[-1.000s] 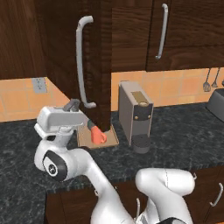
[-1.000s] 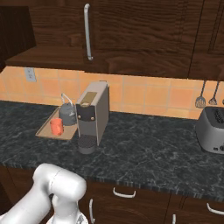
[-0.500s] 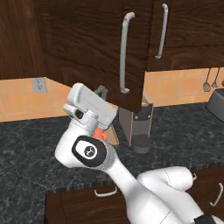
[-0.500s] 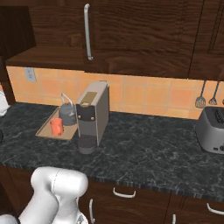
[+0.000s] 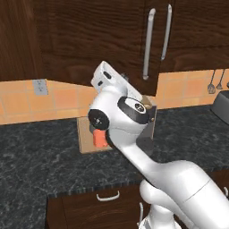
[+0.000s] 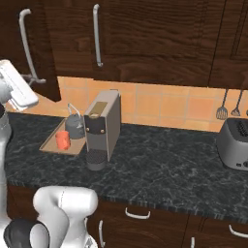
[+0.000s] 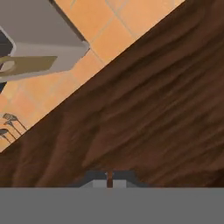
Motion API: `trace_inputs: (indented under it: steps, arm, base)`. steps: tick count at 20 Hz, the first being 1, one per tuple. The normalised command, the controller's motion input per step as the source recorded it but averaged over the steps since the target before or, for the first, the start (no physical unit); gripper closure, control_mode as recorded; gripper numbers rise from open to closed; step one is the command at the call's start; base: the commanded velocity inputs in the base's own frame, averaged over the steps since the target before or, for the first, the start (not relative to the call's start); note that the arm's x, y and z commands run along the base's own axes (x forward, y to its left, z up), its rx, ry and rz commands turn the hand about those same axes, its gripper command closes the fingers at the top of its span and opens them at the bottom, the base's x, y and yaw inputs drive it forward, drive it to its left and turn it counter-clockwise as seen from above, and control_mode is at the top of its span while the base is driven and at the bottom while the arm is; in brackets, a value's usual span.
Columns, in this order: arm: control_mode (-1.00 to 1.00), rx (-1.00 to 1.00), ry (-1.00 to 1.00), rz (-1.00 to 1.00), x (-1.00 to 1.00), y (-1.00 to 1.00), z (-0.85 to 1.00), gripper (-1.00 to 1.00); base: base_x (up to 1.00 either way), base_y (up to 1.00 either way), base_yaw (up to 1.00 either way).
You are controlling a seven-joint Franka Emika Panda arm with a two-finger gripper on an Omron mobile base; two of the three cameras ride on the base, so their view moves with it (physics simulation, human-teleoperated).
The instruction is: Pick the kettle from the counter and place it on the tray. Then pick the mug from the cabinet and place it on the tray. Then close the cabinet doors.
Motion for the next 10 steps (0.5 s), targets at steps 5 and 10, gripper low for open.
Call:
trace_inputs:
  steps: [5, 10]
  arm:
    - [-1.0, 0.0, 0.54, 0.04, 1.0, -0.05, 0.02, 1.0]
    - [-1.0, 0.0, 0.19, 0.07, 1.0, -0.39, -0.25, 1.0]
  base:
    - [0.0, 0.0, 0.0]
    - [0.0, 0.0, 0.0]
